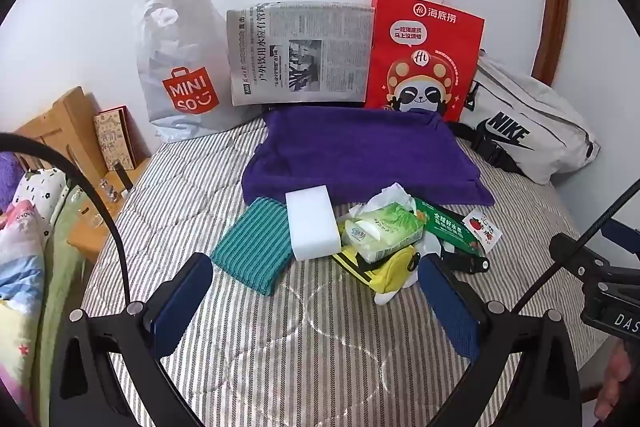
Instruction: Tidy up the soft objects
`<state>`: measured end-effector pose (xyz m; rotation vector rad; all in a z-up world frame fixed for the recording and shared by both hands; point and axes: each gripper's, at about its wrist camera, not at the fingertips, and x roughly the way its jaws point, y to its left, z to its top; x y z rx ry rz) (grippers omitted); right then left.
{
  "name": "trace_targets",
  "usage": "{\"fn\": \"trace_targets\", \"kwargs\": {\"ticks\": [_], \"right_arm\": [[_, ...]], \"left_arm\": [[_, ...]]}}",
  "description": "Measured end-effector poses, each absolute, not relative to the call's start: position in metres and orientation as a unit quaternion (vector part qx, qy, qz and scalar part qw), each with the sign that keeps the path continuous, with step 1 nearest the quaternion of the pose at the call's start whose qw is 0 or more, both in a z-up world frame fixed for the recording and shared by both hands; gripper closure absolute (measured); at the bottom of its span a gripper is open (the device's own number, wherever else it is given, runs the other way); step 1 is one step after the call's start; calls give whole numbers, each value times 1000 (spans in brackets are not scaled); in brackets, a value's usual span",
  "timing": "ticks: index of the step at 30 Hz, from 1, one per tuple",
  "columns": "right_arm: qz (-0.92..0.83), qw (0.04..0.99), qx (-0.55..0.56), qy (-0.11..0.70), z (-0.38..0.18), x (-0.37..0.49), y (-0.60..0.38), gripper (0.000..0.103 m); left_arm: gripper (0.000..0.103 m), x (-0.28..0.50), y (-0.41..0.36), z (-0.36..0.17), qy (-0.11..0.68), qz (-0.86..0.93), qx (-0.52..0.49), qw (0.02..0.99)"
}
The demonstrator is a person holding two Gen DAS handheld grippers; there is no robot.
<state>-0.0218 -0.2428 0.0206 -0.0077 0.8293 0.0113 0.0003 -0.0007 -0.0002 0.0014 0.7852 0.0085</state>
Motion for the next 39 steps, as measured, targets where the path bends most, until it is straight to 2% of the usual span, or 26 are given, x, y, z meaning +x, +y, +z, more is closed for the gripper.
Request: {"fn": "trace_targets", "kwargs": {"ticks": [39], "right_arm": [[6, 919, -12, 395, 28, -36, -238, 0]], "left_arm": [[0, -12, -8, 8, 381, -5, 23, 924]]}}
